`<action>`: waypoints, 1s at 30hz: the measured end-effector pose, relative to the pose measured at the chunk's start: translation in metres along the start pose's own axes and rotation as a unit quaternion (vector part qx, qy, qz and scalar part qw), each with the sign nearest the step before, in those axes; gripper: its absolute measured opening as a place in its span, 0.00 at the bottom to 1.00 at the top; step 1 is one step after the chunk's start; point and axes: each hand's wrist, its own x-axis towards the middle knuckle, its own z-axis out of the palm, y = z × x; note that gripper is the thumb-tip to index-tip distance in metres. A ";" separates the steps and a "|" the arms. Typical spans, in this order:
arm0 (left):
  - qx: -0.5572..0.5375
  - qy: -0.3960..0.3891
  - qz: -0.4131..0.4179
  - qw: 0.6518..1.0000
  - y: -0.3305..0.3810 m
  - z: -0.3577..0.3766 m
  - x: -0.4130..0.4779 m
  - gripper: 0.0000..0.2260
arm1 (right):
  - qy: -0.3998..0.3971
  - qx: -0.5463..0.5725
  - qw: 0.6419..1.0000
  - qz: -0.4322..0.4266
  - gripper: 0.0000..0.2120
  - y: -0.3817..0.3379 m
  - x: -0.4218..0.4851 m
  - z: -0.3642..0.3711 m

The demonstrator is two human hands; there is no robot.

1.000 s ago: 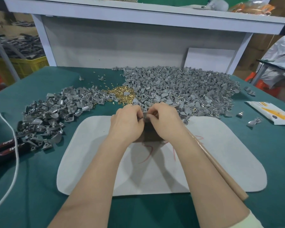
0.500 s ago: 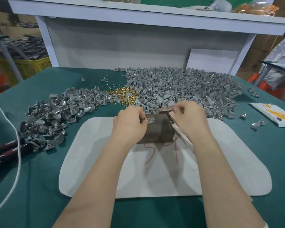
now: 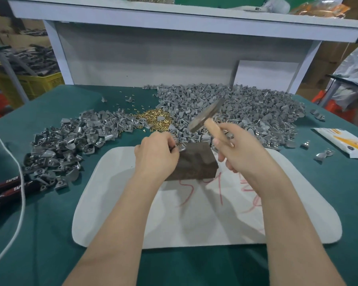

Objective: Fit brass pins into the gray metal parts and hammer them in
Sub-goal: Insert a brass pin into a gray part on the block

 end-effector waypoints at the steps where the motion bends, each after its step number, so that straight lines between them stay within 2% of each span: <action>1: 0.000 0.000 -0.004 1.000 0.000 0.000 0.000 0.03 | -0.008 -0.009 1.000 -0.023 0.14 -0.003 -0.002 0.000; 4: -0.005 -0.001 -0.015 1.000 -0.002 0.001 0.002 0.03 | 0.006 -0.049 0.994 -0.095 0.17 -0.009 -0.005 0.000; 7: -0.013 -0.003 -0.021 1.000 -0.003 0.003 0.002 0.03 | 0.044 -0.054 0.990 -0.120 0.17 -0.011 -0.005 -0.004; 9: -0.022 -0.004 -0.028 0.999 -0.003 0.003 0.003 0.03 | 0.015 -0.089 0.987 -0.133 0.18 -0.012 -0.005 -0.002; 11: -0.032 -0.007 -0.033 0.999 -0.004 0.002 0.003 0.04 | -0.029 -0.115 0.984 -0.134 0.18 -0.014 -0.007 0.002; 13: -0.046 -0.012 -0.034 0.998 -0.004 0.001 0.003 0.06 | -0.032 -0.118 0.984 -0.132 0.18 -0.015 -0.007 0.003; 18: -0.048 -0.012 -0.039 0.998 -0.003 0.000 0.002 0.06 | 0.061 -0.061 0.987 -0.133 0.17 -0.014 -0.004 -0.003; 21: -0.049 -0.015 -0.045 0.998 -0.003 -0.002 0.002 0.10 | -0.006 -0.108 0.985 -0.132 0.17 -0.013 -0.006 0.000; 23: -0.046 -0.019 -0.048 0.998 -0.003 -0.003 0.001 0.11 | -0.025 -0.124 0.983 -0.130 0.17 -0.013 -0.008 0.003; 25: -0.045 -0.020 -0.049 0.998 -0.003 -0.003 0.001 0.09 | -0.008 -0.109 0.985 -0.135 0.17 -0.014 -0.008 0.004; 28: -0.049 -0.019 -0.049 0.997 -0.002 -0.003 0.001 0.09 | 0.061 -0.063 0.988 -0.124 0.17 -0.013 -0.006 -0.001; 30: -0.050 -0.019 -0.053 0.997 -0.002 -0.003 0.001 0.10 | 0.052 -0.064 0.990 -0.117 0.17 -0.013 -0.005 -0.002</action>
